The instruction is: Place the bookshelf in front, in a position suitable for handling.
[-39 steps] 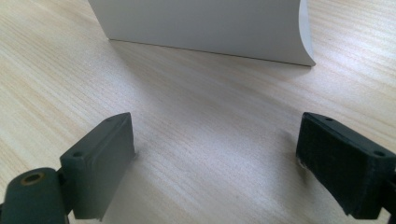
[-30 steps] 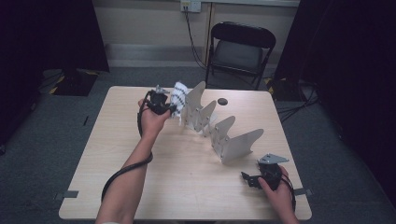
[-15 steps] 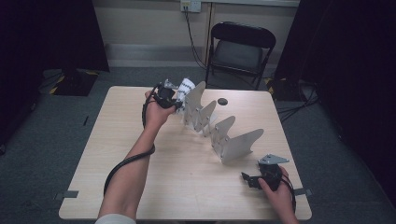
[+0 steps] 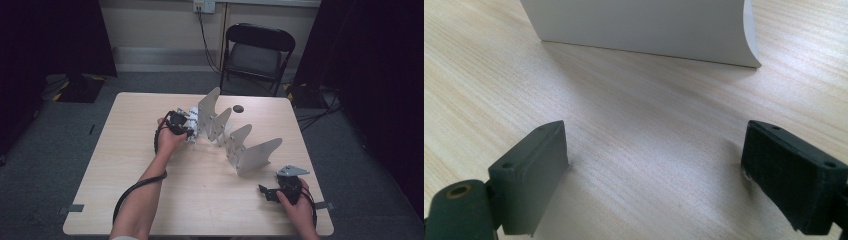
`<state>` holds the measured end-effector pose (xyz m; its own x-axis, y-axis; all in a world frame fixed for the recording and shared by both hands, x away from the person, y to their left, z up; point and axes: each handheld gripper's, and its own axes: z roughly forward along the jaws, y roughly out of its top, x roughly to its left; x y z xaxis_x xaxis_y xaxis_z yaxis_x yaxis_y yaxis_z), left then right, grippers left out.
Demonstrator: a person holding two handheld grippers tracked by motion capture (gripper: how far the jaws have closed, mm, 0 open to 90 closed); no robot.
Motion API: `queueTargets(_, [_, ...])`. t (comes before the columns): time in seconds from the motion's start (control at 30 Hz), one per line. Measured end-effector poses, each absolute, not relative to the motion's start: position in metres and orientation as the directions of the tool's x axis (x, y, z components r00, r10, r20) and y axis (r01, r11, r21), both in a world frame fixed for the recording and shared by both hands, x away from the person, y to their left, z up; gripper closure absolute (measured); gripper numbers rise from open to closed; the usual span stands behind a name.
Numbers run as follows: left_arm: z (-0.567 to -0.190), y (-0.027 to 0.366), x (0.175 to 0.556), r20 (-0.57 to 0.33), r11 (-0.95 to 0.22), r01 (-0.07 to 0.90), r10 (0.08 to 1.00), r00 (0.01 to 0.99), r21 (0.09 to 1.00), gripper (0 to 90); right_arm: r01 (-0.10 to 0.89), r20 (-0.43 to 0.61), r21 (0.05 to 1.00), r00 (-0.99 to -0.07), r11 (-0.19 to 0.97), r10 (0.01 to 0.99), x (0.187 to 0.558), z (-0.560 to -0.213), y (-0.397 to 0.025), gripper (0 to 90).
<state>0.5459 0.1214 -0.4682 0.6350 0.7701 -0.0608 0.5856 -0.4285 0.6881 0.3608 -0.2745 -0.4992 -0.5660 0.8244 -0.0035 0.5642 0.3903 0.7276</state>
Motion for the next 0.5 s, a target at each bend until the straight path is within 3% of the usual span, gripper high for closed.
queueTargets(0.17, [-0.477,0.126,0.543,-0.089,-0.391,0.604,0.787,0.611,0.694,74.4,0.564,-0.004,0.728,-0.566,0.39,0.824,0.361,-0.499,-0.275,10.6])
queueTargets(0.43, [-0.475,0.135,0.537,-0.03,-0.386,0.607,0.828,0.561,0.695,44.8,0.564,-0.004,0.728,-0.566,0.39,0.824,0.361,-0.499,-0.275,10.6])
queueTargets(0.5, [-0.474,0.142,0.533,-0.024,-0.351,0.619,0.858,0.514,0.703,41.8,0.564,-0.004,0.728,-0.566,0.39,0.825,0.361,-0.499,-0.274,10.6])
